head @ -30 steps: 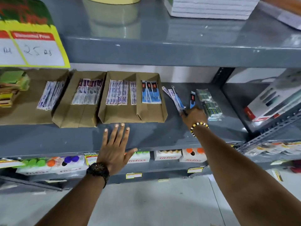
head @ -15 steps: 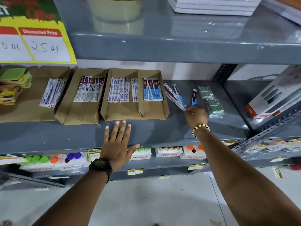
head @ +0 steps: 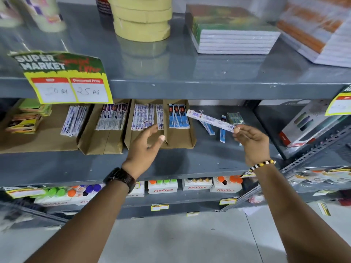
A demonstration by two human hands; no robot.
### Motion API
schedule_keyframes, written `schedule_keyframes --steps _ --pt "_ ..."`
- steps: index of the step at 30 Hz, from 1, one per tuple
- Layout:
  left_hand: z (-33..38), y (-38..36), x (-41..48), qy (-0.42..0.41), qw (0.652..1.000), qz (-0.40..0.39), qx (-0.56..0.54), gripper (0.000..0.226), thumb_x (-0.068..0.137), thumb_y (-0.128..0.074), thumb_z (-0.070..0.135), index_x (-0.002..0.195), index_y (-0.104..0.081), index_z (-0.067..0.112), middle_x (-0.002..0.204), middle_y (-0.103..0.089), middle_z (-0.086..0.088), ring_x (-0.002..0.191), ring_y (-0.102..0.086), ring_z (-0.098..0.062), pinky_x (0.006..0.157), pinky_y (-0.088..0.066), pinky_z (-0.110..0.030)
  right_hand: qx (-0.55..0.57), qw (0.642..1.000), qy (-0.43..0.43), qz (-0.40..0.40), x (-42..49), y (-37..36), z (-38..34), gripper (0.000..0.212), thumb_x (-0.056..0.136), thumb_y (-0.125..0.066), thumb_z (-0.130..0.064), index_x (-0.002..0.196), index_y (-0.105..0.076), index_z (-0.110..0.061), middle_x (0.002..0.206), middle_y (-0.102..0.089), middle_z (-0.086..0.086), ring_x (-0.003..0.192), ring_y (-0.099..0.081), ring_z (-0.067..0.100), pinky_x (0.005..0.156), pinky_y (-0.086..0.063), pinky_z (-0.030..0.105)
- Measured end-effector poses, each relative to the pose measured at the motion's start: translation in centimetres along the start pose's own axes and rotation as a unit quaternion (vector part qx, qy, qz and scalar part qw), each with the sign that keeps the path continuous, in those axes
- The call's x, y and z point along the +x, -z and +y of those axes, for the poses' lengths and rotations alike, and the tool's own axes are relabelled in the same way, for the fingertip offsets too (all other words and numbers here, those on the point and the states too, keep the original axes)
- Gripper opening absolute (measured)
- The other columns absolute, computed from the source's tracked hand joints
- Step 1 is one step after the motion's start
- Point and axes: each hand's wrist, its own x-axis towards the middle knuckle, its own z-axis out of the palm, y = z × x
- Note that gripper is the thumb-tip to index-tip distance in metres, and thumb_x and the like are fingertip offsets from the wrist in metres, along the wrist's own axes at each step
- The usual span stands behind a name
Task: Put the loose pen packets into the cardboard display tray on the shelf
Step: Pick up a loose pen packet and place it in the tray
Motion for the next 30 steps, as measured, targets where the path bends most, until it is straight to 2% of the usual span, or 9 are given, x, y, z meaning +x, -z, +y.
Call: schedule_keyframes --steps 2,5,6,8,10,13,15,22,30 --pt "1.4 0.3 0.8 0.038 0.997 -0.009 -0.072 0.069 0.092 -0.066 0.037 0.152 -0.033 0.026 0.142 -0.053 0.006 0.128 -0.052 -0.007 0.103 -0.045 -0.021 0.027 0.999 -0.013 -0.042 -0.5 -0.7 -0.8 0.011 0.074 -0.078 -0.020 0.084 -0.076 -0.019 0.075 -0.075 -0.004 0.069 -0.065 0.013 0.069 -0.056 0.022" --pt "2.2 0.6 1.1 0.055 0.994 -0.028 -0.095 0.081 0.091 -0.067 0.039 0.156 -0.020 0.030 0.141 -0.051 0.009 0.120 -0.057 -0.002 0.087 -0.045 -0.006 0.026 0.996 -0.019 -0.088 -1.0 -1.7 -1.4 0.014 0.070 -0.079 -0.023 0.083 -0.079 -0.018 0.077 -0.076 -0.002 0.070 -0.065 0.015 0.071 -0.056 0.026" --pt "2.3 0.8 1.0 0.059 0.992 -0.035 -0.105 0.079 0.091 -0.067 0.041 0.156 -0.023 0.030 0.139 -0.054 0.010 0.117 -0.057 0.000 0.090 -0.045 -0.009 0.025 0.994 -0.019 -0.102 -1.1 -2.1 -1.5 0.012 0.073 -0.078 -0.018 0.084 -0.078 -0.017 0.078 -0.076 -0.001 0.070 -0.066 0.014 0.071 -0.056 0.026" --pt "2.2 1.1 0.7 0.069 0.988 -0.035 -0.133 0.066 0.090 -0.067 0.044 0.148 -0.040 0.030 0.133 -0.062 0.008 0.116 -0.061 -0.004 0.102 -0.047 -0.025 0.015 0.992 -0.018 -0.126 -1.4 -2.8 -1.9 0.012 0.078 -0.075 -0.007 0.089 -0.076 -0.011 0.076 -0.076 -0.002 0.070 -0.067 0.012 0.069 -0.056 0.024" --pt "2.3 1.4 0.2 0.079 0.982 -0.024 -0.168 0.043 0.092 -0.067 0.036 0.133 -0.056 0.028 0.120 -0.069 0.006 0.112 -0.066 -0.012 0.100 -0.051 -0.032 0.010 0.989 -0.017 -0.144 -1.7 -3.4 -2.1 0.014 0.077 -0.074 -0.006 0.091 -0.074 -0.008 0.074 -0.076 -0.002 0.067 -0.067 0.010 0.068 -0.057 0.022" --pt "2.4 2.0 -0.3 0.079 0.976 -0.018 -0.202 0.028 0.093 -0.067 0.026 0.121 -0.067 0.024 0.115 -0.071 -0.001 0.104 -0.070 -0.016 0.081 -0.054 -0.022 0.015 0.986 -0.018 -0.163 -2.1 -4.1 -2.2 0.018 0.070 -0.077 -0.018 0.087 -0.077 -0.014 0.076 -0.076 0.000 0.067 -0.067 0.011 0.068 -0.057 0.022" --pt "2.2 2.3 -0.5 0.070 0.978 -0.020 -0.197 0.022 0.091 -0.069 0.025 0.112 -0.071 0.027 0.110 -0.073 -0.002 0.099 -0.069 -0.013 0.075 -0.052 -0.018 0.016 0.986 -0.021 -0.166 -2.2 -4.3 -2.2 0.017 0.069 -0.078 -0.019 0.086 -0.078 -0.015 0.077 -0.076 0.001 0.067 -0.067 0.012 0.069 -0.057 0.023" --pt "1.8 2.6 -1.1 0.079 0.980 0.001 -0.181 0.010 0.088 -0.073 0.021 0.095 -0.074 0.028 0.096 -0.076 0.008 0.093 -0.068 -0.004 0.075 -0.052 -0.016 0.006 0.983 -0.033 -0.179 -2.7 -4.7 -1.9 0.013 0.082 -0.071 -0.004 0.092 -0.075 -0.011 0.078 -0.077 0.000 0.066 -0.067 0.013 0.070 -0.057 0.023" --pt "1.5 3.3 -1.0 0.080 0.985 0.015 -0.153 0.010 0.086 -0.075 0.025 0.097 -0.075 0.026 0.104 -0.076 0.008 0.095 -0.068 0.000 0.079 -0.050 -0.014 -0.142 0.957 0.009 -0.252 -2.5 -4.7 -2.5 0.016 0.082 -0.073 -0.011 0.098 -0.074 -0.009 0.092 -0.077 0.007 0.081 -0.070 0.014 0.075 -0.057 0.023"
